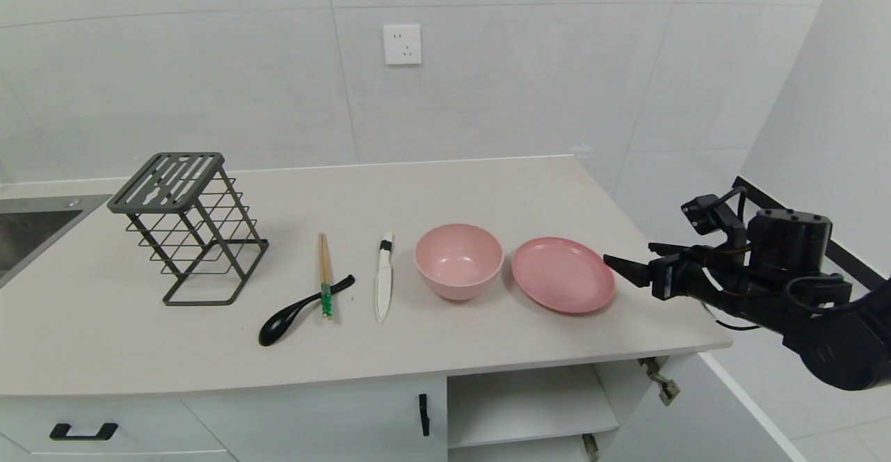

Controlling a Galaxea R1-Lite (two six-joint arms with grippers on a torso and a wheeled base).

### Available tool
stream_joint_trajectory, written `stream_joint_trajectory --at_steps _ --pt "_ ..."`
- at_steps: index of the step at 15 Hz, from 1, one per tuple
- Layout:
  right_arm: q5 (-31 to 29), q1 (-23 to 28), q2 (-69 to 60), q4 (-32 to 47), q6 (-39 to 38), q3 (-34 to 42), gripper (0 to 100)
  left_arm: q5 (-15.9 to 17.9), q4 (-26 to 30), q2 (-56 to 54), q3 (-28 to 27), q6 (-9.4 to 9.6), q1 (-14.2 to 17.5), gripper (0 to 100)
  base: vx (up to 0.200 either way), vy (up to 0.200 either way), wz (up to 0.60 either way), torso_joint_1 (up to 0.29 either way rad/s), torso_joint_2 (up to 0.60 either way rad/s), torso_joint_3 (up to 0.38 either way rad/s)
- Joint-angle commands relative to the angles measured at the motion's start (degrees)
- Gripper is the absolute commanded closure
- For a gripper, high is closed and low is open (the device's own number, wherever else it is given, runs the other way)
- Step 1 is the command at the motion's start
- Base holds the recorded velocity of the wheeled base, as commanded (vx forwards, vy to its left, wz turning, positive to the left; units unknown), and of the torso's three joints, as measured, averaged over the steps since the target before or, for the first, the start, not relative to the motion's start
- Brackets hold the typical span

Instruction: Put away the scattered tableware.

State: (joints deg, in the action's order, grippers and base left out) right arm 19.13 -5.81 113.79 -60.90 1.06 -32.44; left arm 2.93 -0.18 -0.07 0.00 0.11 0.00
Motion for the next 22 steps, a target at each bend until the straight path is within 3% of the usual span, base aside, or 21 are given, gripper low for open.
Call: stream_joint_trajectory --at_steps 1,7,11,22 --pt "-0.23 -1.39 0.38 0.70 -0.36 -2.54 0 -0.03 0.01 0.07 0.00 0.07 0.00 0 0.000 0.000 0.00 0.000 0.00 0.000" --pt "-2.96 -2.89 1.88 7.82 -1.76 -5.71 0 -0.11 0.09 0.07 0.00 -0.11 0.09 0 0.000 0.000 0.00 0.000 0.00 0.000" --pt "-4.19 -2.45 6.45 7.73 -4.14 -9.66 0 -0.11 0.01 0.07 0.00 -0.02 0.09 0 0.000 0.000 0.00 0.000 0.00 0.000" --pt "-3.92 -2.89 11.02 5.80 -3.43 -8.34 0 -0.11 0.09 0.07 0.00 0.07 0.09 0 0.000 0.000 0.00 0.000 0.00 0.000"
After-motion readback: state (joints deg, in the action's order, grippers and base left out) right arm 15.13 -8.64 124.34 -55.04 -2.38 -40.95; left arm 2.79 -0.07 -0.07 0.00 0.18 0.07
